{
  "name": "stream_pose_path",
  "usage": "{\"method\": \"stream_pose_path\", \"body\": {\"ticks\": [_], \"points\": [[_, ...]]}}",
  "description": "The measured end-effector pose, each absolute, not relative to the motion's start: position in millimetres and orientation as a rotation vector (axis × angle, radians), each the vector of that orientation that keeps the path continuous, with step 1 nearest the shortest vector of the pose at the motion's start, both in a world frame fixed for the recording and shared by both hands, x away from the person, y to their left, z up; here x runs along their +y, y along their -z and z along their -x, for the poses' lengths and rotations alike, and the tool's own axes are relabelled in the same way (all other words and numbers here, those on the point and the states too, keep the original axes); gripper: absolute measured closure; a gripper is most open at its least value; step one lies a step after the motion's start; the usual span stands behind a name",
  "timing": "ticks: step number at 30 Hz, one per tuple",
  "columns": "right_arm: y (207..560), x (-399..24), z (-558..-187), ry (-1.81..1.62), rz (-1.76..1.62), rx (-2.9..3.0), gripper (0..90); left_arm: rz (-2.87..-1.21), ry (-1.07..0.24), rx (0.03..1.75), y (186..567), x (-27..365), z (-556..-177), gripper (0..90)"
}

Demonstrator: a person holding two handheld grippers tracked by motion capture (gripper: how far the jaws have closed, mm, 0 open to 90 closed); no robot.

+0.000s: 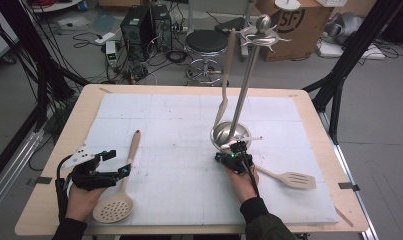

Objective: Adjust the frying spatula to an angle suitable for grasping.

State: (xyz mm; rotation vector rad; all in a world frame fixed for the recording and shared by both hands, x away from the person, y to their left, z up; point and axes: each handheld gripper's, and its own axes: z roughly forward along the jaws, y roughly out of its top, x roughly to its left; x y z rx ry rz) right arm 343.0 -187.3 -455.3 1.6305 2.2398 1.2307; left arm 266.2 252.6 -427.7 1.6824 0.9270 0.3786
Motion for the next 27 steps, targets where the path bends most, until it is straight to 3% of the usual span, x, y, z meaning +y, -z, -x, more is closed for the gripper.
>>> {"method": "stream_pose_path", "body": {"ticks": [27], "points": [[452,-220,-350,-1.403,-1.74,2.074,89.4,-1.687,-0.366,0.931,431,251,-268,15.7]]}}
